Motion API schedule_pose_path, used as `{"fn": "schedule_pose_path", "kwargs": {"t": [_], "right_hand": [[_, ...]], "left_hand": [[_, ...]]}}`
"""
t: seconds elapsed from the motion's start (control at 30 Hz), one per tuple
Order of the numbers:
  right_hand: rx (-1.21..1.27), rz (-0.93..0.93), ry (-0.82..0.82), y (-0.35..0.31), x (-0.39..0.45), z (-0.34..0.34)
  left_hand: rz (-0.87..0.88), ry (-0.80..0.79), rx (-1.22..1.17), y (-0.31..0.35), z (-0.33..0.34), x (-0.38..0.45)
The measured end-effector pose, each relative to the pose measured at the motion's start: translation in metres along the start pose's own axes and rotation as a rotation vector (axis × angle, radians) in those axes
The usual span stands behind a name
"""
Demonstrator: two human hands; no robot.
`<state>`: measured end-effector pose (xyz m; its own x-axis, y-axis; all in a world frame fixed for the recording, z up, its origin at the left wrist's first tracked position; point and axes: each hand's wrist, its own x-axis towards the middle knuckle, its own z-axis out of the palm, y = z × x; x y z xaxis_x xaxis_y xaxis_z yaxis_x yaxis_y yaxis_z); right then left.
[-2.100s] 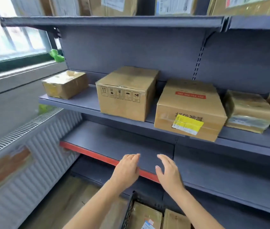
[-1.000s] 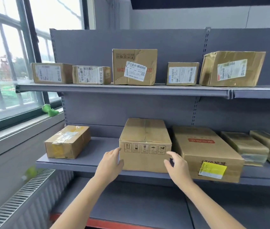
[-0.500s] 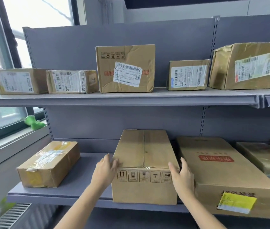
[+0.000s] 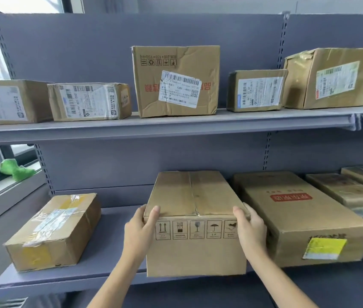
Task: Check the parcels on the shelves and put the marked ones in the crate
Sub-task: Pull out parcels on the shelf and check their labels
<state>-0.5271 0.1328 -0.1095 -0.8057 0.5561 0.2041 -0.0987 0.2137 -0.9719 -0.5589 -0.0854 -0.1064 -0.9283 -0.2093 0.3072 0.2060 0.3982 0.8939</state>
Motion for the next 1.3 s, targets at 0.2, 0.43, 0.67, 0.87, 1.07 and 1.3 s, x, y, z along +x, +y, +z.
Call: {"fn": "schedule_pose_path", "kwargs": {"t": [0.2, 0.43, 0.67, 0.87, 1.07, 1.3], "right_hand": [[0.183, 0.028, 0.044, -0.038, -0.046, 0.019], [0.528, 0.345, 0.049, -0.013, -0.082, 0.046], [0.474, 0.492, -0.024, 0.034, -0.074, 0.055], [-0.111, 0.248, 0.019, 0.034, -0.064, 0.038], [0.058, -0.163, -0.049, -0.038, -0.049, 0.023], [-0.097, -0.290, -0.185, -0.061, -0.049, 0.017]], "left_hand": [[0.124, 0.085, -0.024, 0.034, -0.065, -0.009], [0.412, 0.211, 0.442, 0.080, -0.089, -0.017], [0.570, 0.146, 0.680, 0.065, -0.057, -0.016], [0.662, -0.137, 0.740, 0.068, -0.032, -0.009], [0.809, -0.199, 0.742, 0.063, -0.022, -0.012], [0.229, 0.116, -0.019, 0.010, -0.031, -0.021]]}}
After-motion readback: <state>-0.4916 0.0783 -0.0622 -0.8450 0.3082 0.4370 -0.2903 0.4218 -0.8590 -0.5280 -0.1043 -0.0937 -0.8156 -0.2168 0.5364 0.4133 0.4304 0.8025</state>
